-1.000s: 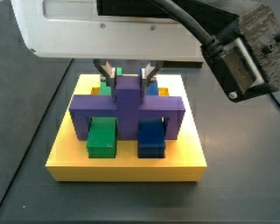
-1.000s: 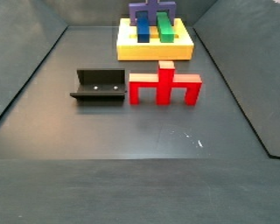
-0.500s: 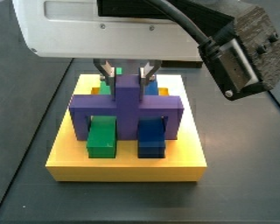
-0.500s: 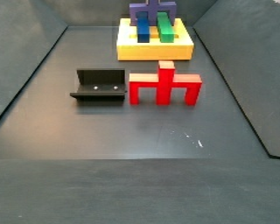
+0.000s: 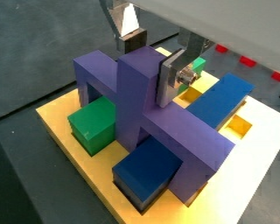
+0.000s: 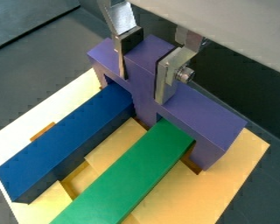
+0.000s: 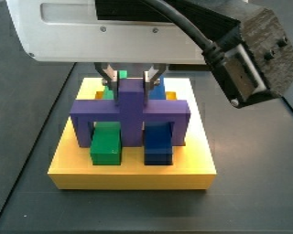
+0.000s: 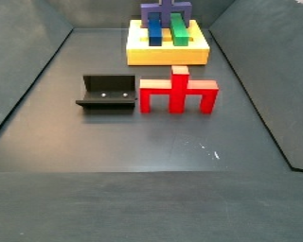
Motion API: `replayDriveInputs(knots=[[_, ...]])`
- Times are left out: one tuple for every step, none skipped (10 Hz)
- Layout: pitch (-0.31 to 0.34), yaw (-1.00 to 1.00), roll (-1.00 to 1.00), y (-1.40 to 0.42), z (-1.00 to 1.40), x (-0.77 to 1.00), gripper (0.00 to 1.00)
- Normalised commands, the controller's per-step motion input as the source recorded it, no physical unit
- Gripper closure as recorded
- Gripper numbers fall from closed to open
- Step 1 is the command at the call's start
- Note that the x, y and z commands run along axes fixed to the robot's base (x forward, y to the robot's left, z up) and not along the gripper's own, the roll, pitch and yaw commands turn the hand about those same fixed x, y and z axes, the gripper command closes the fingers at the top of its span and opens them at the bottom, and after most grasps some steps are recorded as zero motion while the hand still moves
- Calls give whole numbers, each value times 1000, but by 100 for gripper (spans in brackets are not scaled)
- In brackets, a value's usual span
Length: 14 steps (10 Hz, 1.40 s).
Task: Pick up the purple object. Move up. Place the purple object on the fixture. Regrasp the purple object. Move to above the board. Insert the purple object.
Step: Insert the purple object.
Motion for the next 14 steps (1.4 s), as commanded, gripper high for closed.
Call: replayDriveInputs(knots=[[50, 6, 393, -109, -131, 237, 100], [70, 14, 417, -74, -60, 191, 100], [100, 17, 400, 0, -3, 111, 100], [93, 37, 361, 0, 0, 0, 100], [80, 94, 300, 0, 9, 0, 100], [44, 100, 279, 0, 0, 0, 100], [0, 103, 226, -57, -100, 0, 100], [0, 91, 210, -123, -206, 0, 100], [0, 103, 246, -163, -271, 37, 100], [0, 100, 254, -200, -280, 103, 100], [0, 66, 226, -189, -266, 54, 100], [0, 51, 221, -143, -369, 0, 100], [-11, 57, 240, -117, -454, 46, 100], [0, 9, 227, 0, -517, 146, 100]])
